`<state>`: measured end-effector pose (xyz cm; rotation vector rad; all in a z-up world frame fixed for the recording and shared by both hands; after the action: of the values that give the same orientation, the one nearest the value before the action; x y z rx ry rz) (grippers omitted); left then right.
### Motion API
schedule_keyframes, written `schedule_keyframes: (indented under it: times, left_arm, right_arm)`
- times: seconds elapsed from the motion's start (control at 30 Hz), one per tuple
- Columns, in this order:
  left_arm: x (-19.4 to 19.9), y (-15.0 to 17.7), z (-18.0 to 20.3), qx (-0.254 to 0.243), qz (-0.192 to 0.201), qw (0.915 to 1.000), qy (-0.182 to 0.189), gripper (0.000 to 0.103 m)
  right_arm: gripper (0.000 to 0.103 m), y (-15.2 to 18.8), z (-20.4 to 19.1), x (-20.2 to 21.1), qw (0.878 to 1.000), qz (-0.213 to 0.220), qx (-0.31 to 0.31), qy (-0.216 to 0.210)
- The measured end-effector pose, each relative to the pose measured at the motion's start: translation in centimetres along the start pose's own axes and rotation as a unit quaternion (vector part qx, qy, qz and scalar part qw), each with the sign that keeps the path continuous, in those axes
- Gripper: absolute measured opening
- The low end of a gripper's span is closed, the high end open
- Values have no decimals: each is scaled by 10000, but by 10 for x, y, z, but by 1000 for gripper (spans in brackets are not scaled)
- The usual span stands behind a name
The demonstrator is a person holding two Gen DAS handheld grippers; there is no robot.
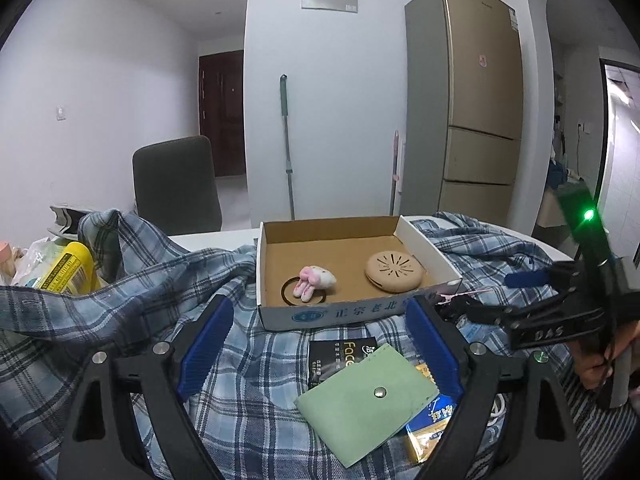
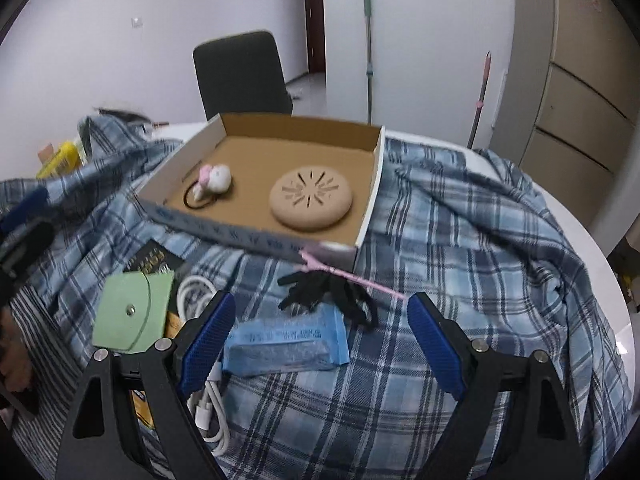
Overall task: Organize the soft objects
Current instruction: 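Move the right tool to the blue wet-wipe pack and grasp it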
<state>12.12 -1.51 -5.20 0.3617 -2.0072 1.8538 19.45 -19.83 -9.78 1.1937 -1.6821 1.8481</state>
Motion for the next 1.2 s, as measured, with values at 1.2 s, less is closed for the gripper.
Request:
schedule_keyframes:
  times: [1.2]
  left_arm:
    - [-11,7,-6,45,-469,9987,204,91]
  right_arm:
    - [74,17,-17,-10,9977,-432,504,-133]
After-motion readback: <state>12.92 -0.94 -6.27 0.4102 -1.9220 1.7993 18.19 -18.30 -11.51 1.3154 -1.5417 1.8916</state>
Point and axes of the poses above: each gripper's, at about its wrist camera, not at the fingertips, and x roughly against the way its jaws point, z to its right, y to its underside, the point moved 8 cm from there along -x, roughly the way its jaws point, and after that the axes turned 5 degrees about -x, right-handed, at the moved point
